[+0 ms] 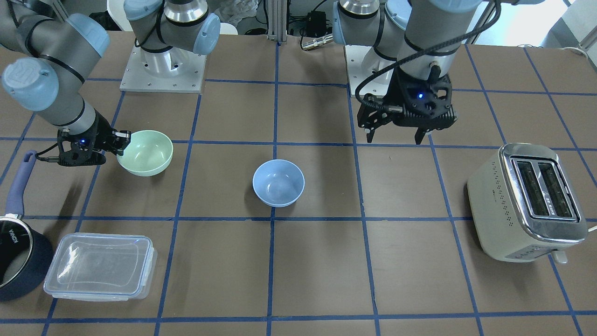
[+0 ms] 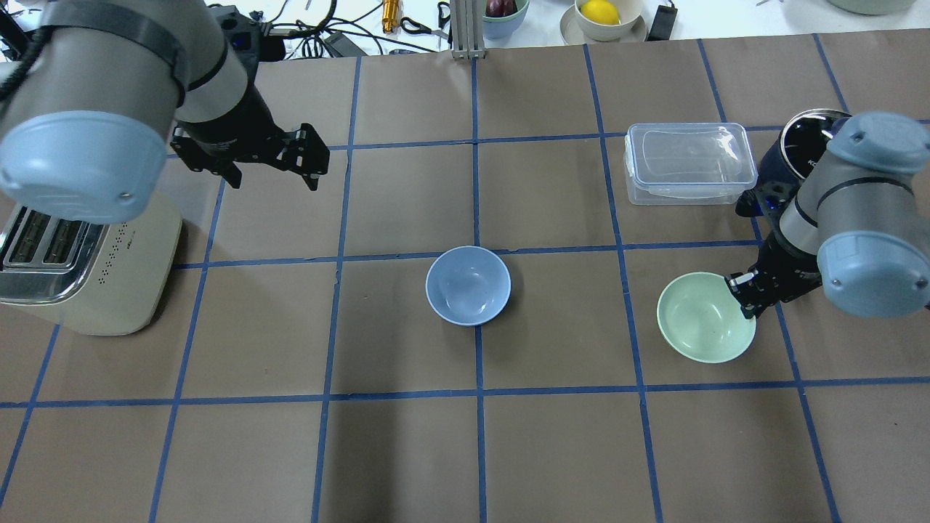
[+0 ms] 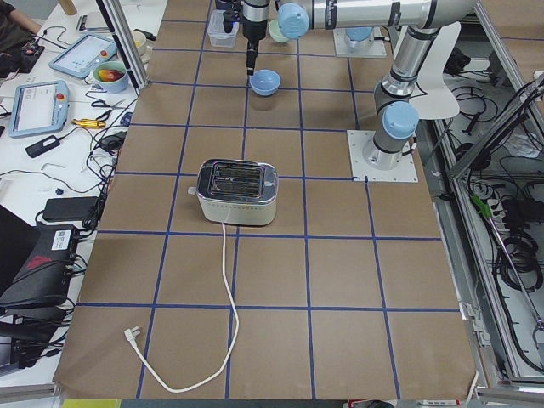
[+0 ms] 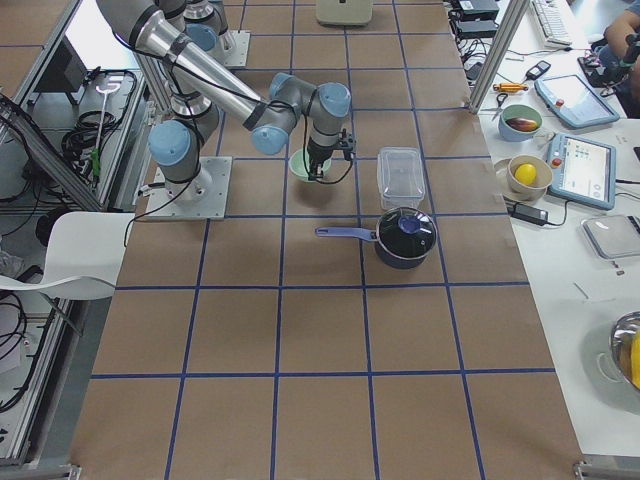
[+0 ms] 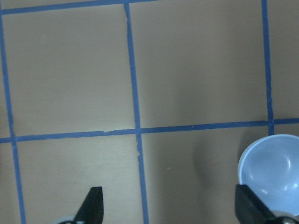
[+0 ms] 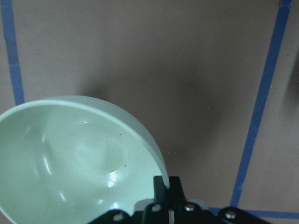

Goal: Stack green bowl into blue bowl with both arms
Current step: 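Lift green bowl with right gripper toward blue bowl while left arm withdraws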

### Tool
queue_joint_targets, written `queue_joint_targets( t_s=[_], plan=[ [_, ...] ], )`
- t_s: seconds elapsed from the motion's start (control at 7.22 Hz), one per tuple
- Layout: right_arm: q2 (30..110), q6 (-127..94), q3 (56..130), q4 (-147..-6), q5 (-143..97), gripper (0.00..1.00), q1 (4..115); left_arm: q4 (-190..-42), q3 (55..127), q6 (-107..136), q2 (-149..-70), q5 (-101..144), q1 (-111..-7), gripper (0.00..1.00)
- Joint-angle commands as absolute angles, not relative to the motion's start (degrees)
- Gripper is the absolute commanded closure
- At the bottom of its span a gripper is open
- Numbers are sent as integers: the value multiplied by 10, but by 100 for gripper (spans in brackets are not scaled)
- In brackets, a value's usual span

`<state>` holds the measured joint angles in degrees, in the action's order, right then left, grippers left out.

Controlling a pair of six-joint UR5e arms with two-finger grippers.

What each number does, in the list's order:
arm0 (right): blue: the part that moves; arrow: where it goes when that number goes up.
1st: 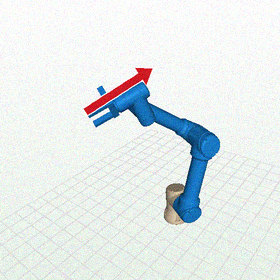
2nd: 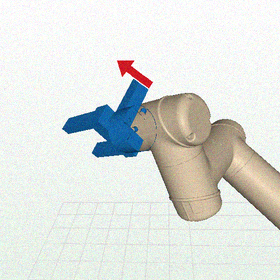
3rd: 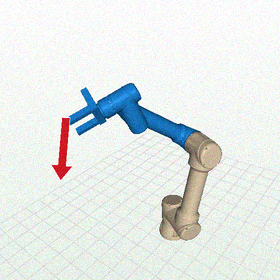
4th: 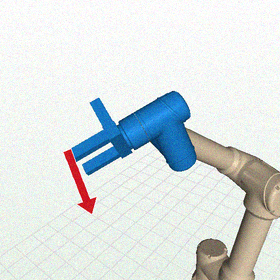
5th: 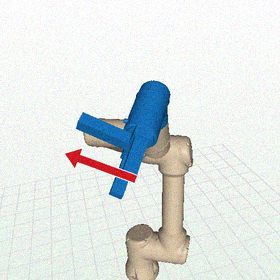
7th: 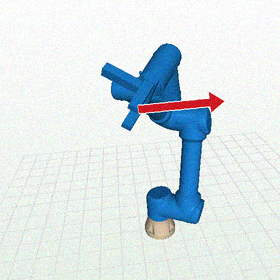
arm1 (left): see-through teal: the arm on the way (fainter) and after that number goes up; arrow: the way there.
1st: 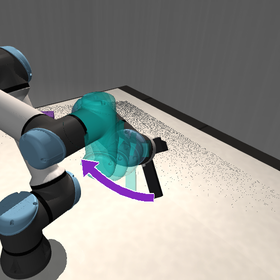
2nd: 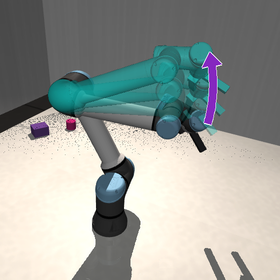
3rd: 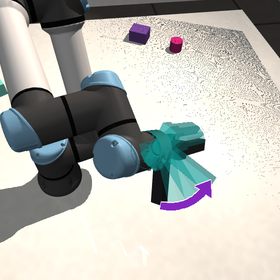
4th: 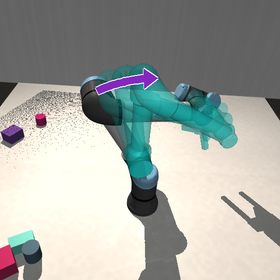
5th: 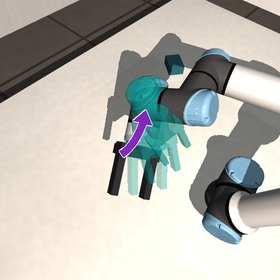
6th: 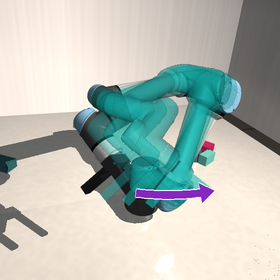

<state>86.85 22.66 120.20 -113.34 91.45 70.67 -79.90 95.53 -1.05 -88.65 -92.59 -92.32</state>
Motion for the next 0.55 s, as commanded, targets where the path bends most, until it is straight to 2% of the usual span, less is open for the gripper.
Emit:
queue_joint_targets(
  t_s=[0.0,0.42],
  plan=[
    [833,120,1135,-1114,872,100,769,-819,951,-18,-843,-923,-905,0],
    [771,-86,994,-1053,811,100,916,-815,942,-21,-847,-916,-894,0]
  ],
)
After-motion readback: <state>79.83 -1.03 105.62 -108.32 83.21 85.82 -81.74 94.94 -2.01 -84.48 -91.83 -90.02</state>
